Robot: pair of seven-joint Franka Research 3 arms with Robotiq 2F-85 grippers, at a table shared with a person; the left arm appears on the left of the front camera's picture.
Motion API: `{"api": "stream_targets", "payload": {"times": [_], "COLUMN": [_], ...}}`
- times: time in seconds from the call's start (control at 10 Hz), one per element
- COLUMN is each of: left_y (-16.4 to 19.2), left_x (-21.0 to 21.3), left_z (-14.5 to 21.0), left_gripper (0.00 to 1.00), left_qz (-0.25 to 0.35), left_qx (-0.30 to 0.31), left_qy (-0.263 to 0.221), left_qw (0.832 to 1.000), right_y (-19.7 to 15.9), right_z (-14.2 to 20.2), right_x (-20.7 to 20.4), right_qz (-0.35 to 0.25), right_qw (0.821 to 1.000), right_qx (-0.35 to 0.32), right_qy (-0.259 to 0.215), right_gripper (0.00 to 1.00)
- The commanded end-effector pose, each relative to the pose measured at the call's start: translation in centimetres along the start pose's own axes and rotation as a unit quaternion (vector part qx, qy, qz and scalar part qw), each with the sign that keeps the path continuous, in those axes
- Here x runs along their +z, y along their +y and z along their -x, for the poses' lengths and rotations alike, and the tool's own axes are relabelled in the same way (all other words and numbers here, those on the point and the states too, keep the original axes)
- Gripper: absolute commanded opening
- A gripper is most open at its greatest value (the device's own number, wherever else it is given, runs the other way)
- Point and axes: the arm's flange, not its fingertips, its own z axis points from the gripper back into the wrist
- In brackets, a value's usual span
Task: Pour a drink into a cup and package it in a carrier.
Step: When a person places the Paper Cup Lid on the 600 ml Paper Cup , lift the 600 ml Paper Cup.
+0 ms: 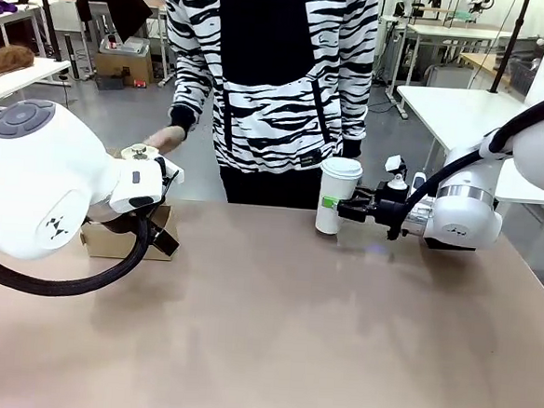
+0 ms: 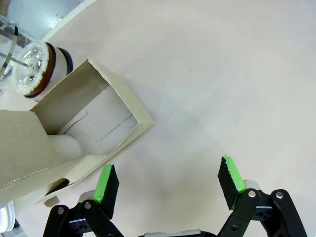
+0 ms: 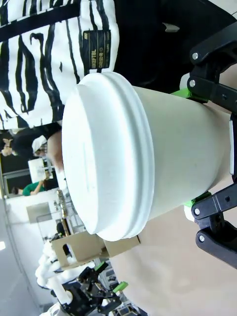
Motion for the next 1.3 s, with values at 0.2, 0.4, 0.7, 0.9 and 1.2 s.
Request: {"api": "stream_targets", "payload": {"times": [0.2,0.4,0.7,0.9,1.2], "left_y": [0.03,0.03,0.03,0.03,0.03], "left_x": [0.05,0.05,0.05,0.05,0.05], "left_z": [0.01,0.01,0.01,0.01,0.01], "left_gripper": [1.00,1.00,1.00,1.00,1.00], "left_qz": [0.001,0.001,0.001,0.001,0.001], "left_qx": [0.001,0.001,0.001,0.001,0.001], "left_qy": [-0.001,-0.001,-0.001,-0.001,-0.001], "left_qw": [1.000,1.000,1.000,1.000,1.000], "right_y": [0.19,0.19,0.19,0.19,0.19], "right_z": [-0.43,-0.43,-0.43,-0.43,-0.43], "right_x": [-0.23,-0.23,-0.23,-0.23,-0.23], "right_qz": [-0.001,-0.001,-0.001,-0.001,-0.001], "right_qw": [1.000,1.000,1.000,1.000,1.000], "right_qx": [-0.001,-0.001,-0.001,-0.001,-0.001], "right_qy": [-0.003,-0.003,-0.003,-0.003,-0.003], "right_gripper": [0.76,0.76,0.76,0.76,0.76]}}
